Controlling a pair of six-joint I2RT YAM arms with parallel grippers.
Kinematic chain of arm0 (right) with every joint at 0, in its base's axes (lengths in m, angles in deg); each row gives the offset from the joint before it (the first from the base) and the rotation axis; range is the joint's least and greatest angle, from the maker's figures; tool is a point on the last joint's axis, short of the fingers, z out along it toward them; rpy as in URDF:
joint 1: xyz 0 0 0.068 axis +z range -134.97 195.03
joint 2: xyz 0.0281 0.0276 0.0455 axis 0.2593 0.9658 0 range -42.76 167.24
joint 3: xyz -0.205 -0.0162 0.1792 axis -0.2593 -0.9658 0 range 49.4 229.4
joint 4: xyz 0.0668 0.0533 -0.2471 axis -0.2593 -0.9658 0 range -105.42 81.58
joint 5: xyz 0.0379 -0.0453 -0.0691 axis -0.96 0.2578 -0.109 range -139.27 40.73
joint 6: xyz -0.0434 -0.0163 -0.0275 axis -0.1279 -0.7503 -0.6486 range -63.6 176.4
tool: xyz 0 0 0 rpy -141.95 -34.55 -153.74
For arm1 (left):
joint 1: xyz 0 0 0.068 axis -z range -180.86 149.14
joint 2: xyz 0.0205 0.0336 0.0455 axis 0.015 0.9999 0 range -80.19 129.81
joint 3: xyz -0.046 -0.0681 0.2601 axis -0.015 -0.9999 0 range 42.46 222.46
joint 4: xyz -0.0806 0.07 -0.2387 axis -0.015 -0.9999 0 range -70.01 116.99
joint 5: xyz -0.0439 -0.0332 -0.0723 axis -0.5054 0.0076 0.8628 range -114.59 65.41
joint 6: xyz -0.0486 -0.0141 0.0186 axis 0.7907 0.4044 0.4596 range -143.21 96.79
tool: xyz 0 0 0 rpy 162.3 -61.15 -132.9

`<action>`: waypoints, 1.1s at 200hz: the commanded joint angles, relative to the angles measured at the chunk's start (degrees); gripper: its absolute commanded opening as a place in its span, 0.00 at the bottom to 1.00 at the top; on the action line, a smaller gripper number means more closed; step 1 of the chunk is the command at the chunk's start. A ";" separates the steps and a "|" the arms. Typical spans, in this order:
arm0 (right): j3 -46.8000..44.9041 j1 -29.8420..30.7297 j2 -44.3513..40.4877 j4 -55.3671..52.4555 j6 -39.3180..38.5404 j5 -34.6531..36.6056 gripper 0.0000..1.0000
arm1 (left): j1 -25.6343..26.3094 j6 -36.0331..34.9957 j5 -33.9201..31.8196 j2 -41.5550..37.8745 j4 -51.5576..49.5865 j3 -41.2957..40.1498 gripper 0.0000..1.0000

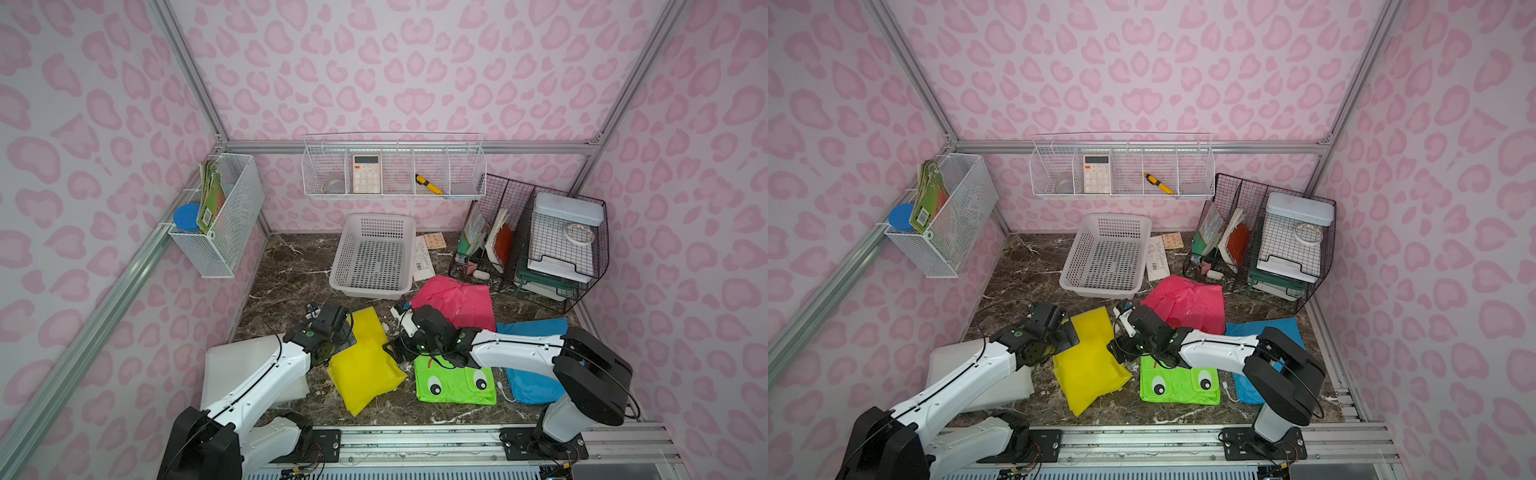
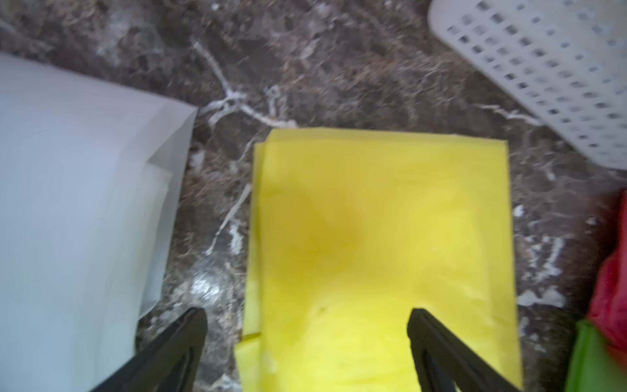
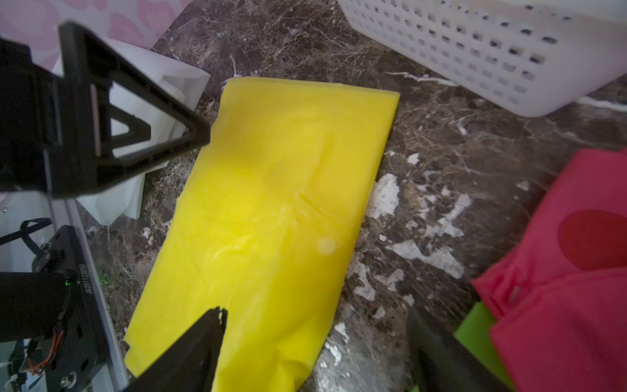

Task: Put the folded raincoat in the basket
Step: Adjust the raincoat at the center of the board, then pick up the raincoat from the center of the board.

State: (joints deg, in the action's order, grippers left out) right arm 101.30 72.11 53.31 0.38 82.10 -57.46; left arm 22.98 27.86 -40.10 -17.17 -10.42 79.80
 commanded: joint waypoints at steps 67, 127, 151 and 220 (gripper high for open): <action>5.57 0.13 13.12 2.40 5.60 -3.18 0.64 | -1.24 1.49 2.31 2.84 1.42 -5.17 0.83; 3.11 1.04 14.38 2.10 5.56 -0.99 0.50 | -1.55 1.31 4.59 7.74 7.60 -7.30 0.63; 4.38 3.37 14.54 1.07 4.91 0.49 0.42 | -1.60 1.66 5.45 8.44 8.34 -7.23 0.49; 2.98 6.30 8.41 3.68 4.92 4.34 0.11 | -1.46 2.19 6.61 2.81 7.63 -8.22 0.11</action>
State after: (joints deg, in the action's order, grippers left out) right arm 104.42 77.36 63.48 3.51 87.47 -55.27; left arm 21.54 29.57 -34.24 -12.78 -0.72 71.89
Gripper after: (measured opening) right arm 0.160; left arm 0.141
